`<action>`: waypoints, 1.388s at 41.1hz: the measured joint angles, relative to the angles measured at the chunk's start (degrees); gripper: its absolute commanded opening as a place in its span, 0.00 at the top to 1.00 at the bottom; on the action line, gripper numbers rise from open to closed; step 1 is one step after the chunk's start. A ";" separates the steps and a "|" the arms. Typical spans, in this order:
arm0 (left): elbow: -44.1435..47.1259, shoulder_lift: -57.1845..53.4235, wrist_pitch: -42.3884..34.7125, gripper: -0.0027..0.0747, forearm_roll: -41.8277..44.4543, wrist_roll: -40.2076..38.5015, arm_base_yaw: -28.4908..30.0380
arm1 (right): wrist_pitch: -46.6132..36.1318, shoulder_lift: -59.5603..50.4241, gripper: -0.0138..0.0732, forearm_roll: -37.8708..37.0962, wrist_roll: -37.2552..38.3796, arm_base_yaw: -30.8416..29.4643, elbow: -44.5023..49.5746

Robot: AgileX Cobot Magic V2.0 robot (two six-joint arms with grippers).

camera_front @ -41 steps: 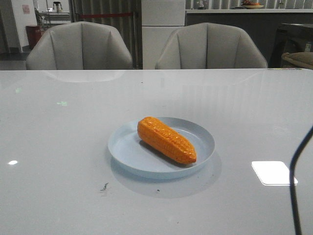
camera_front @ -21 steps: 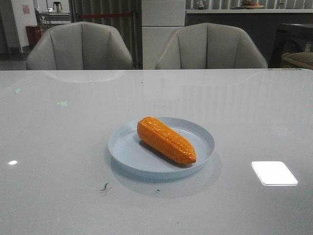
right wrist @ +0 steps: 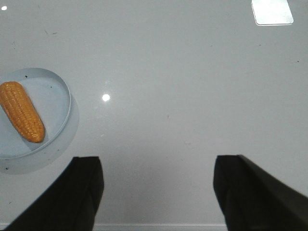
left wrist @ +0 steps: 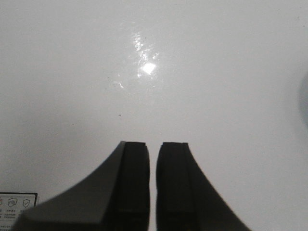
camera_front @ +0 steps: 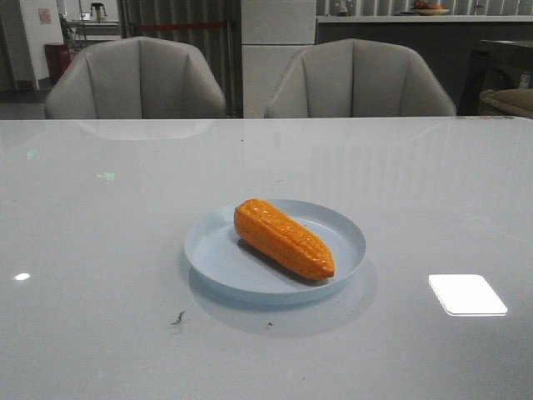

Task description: Place corn on plate with both arms

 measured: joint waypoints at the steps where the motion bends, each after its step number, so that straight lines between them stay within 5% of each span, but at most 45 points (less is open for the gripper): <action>1: 0.00 0.00 0.00 0.85 0.00 0.00 0.00 | 0.00 0.00 0.17 0.00 0.00 0.00 0.00; 34: 1.34 -2.01 -3.03 0.85 0.17 0.00 -1.97 | 0.17 0.00 0.17 0.12 0.00 0.00 0.00; 57: 43.87 -44.62 -47.03 0.85 -1.58 3.08 -2.55 | 0.26 0.00 0.17 0.12 0.00 0.00 0.00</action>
